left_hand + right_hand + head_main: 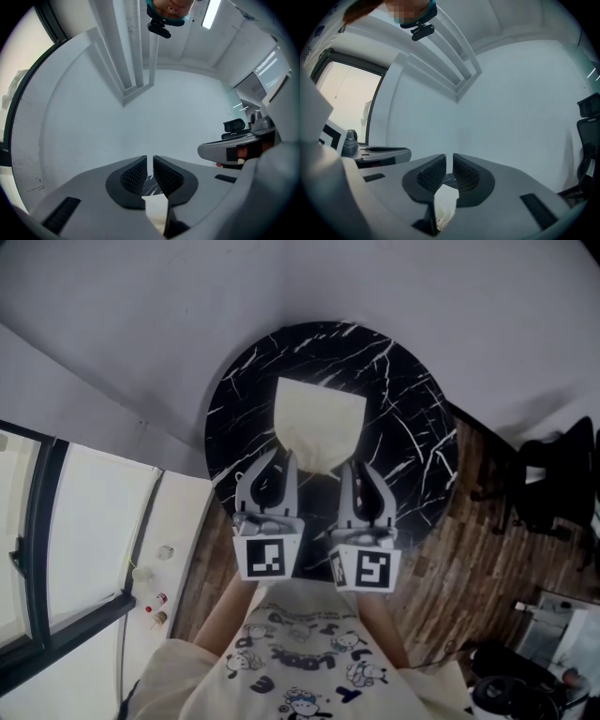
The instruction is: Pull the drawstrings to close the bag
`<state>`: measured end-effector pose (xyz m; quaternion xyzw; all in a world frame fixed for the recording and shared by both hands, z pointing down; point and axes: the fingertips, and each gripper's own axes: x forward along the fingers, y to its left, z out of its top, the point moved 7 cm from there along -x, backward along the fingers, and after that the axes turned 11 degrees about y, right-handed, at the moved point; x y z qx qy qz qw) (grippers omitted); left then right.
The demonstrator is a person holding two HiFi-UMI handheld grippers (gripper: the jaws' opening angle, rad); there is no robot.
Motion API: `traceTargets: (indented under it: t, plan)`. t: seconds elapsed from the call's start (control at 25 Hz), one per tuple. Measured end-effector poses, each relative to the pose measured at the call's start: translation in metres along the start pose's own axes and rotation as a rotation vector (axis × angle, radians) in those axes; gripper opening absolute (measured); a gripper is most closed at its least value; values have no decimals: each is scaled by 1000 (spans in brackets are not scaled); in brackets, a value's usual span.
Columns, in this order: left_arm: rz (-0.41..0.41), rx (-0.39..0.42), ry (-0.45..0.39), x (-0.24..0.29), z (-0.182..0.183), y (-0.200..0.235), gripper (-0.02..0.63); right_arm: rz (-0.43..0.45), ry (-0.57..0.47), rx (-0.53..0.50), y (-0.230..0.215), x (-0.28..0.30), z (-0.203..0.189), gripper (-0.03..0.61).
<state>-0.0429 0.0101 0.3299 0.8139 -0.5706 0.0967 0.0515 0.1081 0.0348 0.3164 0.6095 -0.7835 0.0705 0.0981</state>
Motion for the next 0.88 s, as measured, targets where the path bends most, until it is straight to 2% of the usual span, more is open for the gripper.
traceTargets:
  t: [0.88]
  plan:
    - [-27, 22, 8, 10, -2, 0, 71, -17, 48, -12, -3, 13, -6, 55]
